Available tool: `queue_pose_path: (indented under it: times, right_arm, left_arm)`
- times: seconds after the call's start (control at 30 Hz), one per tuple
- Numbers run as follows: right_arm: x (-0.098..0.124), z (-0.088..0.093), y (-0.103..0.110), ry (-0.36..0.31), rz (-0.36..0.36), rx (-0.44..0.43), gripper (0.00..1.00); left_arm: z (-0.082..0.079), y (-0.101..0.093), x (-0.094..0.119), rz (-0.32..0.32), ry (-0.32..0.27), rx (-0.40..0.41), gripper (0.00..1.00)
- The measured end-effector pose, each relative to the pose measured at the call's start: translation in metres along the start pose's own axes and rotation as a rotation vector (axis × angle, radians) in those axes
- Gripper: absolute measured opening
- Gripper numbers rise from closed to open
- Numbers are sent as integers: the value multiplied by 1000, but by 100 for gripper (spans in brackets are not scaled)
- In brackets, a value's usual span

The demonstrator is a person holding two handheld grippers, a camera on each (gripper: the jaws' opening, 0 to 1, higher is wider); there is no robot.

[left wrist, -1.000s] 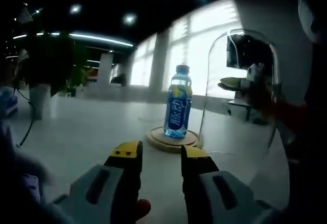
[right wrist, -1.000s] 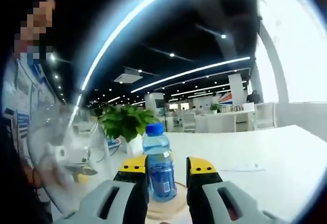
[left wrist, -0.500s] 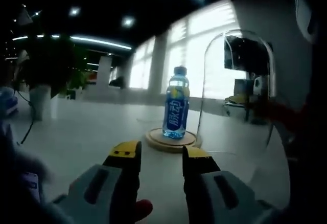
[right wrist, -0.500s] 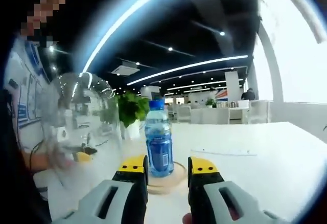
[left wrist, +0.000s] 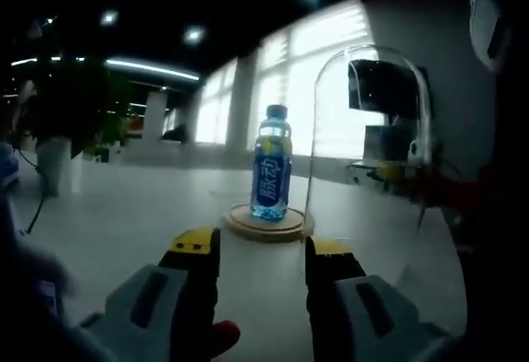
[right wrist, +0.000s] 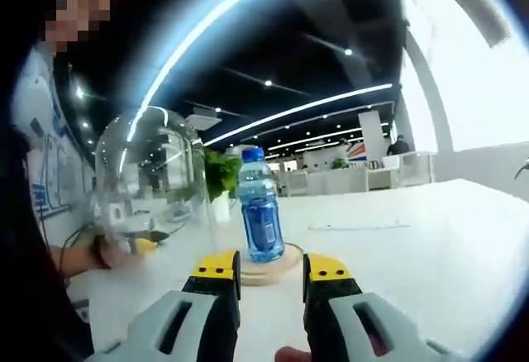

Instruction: Open the cover put in the Mizone put the cover back on

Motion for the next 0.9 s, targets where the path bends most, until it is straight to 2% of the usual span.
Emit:
queue_pose_path:
  times: [0.13,0.23,0.33,0.4,0.47,0.5,0.7,0.9]
  right_arm:
    - [4,23,-6,23,22,3,22]
    - [6,32,-6,29,18,6,22]
    - [6,32,-2,17,6,6,14]
    - [6,28,1,3,-3,8,12]
    - [5,27,3,-7,-6,14,14]
    - [6,27,-1,-9,14,59,16]
    - [3,31,3,17,6,48,21]
    - [3,32,4,26,0,33,21]
  left_arm:
    - [1,-4,0,20,8,-17,38]
    - [2,-6,-1,26,12,-17,38]
    - [2,-7,-1,36,9,-16,37]
    - [2,-8,-1,43,9,-17,35]
    - [1,-9,-1,48,4,-16,35]
    - [1,-9,-1,47,2,-16,35]
    - [0,-11,0,62,-3,4,34]
    - [0,-12,0,67,0,6,35]
Point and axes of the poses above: the point that each gripper's makers call its tool centre point, and the gripper's own axes: x roughly backward along the fingers, y roughly to its left, z roughly out of its underside, the point moved 3 cm from there along x, roughly backward along the fingers, and after that the axes turned 5 degrees about -z, right-handed, at the moved point
